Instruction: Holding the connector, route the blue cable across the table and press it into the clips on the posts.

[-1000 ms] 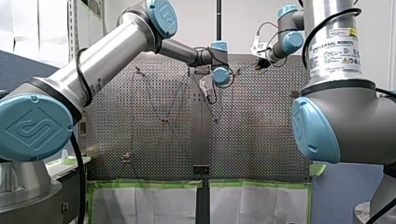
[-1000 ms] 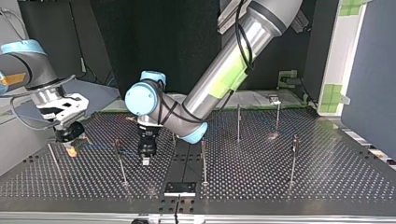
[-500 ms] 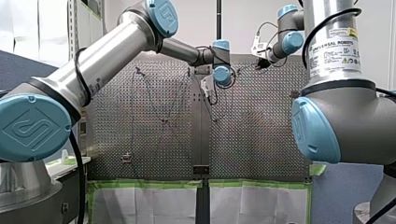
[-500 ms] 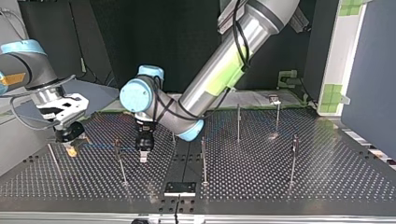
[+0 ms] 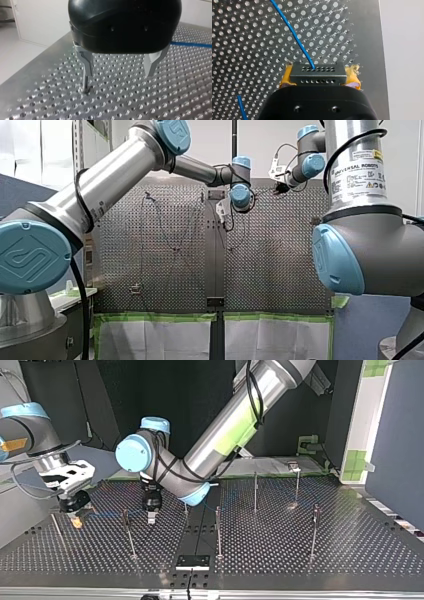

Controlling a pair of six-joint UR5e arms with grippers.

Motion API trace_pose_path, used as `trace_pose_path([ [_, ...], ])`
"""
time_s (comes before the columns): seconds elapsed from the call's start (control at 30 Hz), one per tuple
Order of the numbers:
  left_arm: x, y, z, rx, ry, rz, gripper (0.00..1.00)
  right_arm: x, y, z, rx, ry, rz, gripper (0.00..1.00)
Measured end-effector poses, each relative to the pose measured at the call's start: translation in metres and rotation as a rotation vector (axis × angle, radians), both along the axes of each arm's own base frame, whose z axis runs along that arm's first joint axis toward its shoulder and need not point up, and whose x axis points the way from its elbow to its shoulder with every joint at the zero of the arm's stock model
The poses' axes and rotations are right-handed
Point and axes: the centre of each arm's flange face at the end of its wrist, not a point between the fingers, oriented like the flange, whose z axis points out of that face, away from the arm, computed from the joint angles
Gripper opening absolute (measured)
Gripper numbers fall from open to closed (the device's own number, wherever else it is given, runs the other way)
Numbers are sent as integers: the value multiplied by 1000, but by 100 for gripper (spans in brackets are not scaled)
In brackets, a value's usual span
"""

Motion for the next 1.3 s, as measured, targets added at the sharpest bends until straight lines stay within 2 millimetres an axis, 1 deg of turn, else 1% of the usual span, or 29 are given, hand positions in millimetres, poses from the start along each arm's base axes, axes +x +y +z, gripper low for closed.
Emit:
trace_pose_path([
  [0.13, -13, -6, 0, 17, 20, -17, 100, 0, 0, 0, 0, 0, 0, 0],
  [0.27, -31, -10, 0, 42, 50, -39, 100, 0, 0, 0, 0, 0, 0, 0],
  [0.33, -36, -9, 2, 45, 55, -48, 100, 0, 0, 0, 0, 0, 0, 0],
  [0.63, -51, 1, 27, -13, 20, -86, 100, 0, 0, 0, 0, 0, 0, 0],
  [0.73, -61, 4, 33, -13, 19, -91, 100, 0, 0, 0, 0, 0, 0, 0],
  [0.97, -93, 10, 44, 26, 40, -113, 100, 0, 0, 0, 0, 0, 0, 0],
  [1.07, -97, 16, 50, 21, 31, -111, 100, 0, 0, 0, 0, 0, 0, 0],
  [1.3, -100, 33, 66, 17, -16, -91, 100, 0, 0, 0, 0, 0, 0, 0],
])
